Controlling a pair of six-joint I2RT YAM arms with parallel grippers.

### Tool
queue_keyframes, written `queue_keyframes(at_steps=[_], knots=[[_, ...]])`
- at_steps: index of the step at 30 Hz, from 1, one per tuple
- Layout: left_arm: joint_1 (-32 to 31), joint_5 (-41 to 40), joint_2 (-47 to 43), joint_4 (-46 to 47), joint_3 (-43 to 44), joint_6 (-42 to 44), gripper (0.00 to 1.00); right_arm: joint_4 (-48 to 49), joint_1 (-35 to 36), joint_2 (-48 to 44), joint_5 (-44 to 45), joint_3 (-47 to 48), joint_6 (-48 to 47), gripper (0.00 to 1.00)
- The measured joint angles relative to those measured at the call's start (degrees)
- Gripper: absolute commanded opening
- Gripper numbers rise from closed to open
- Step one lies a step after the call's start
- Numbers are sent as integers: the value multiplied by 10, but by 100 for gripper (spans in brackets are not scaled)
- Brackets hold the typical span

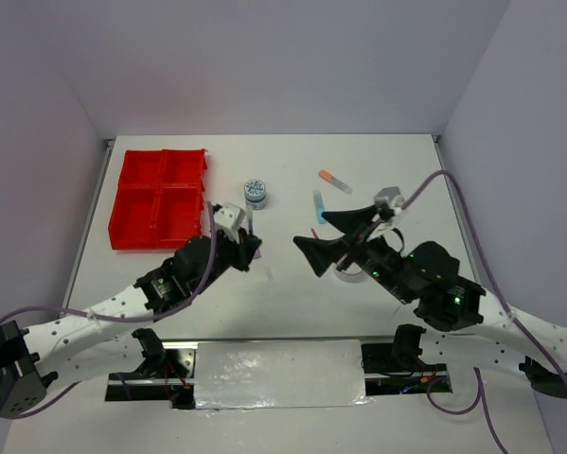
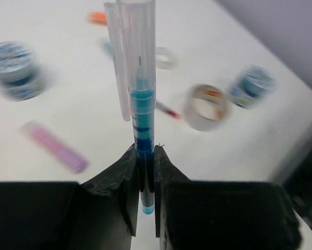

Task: Sort the stationery into containers
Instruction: Place the pen in the storage box.

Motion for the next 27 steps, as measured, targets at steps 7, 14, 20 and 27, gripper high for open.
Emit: queue_keyframes(at_steps=[7,14,20,27], knots=[[278,-155,162,-158,145,-56,0,-24,0,-150,52,-38,5,100],[440,-183,340,-251,320,-73,0,-80,0,-216,54,-83,31,100],[489,-151,443,-275,369,-79,1,-121,0,-240,50,-101,37,100],[485,-114,452,-255,286,-118,5,-137,0,-241,54,-106,28,100]])
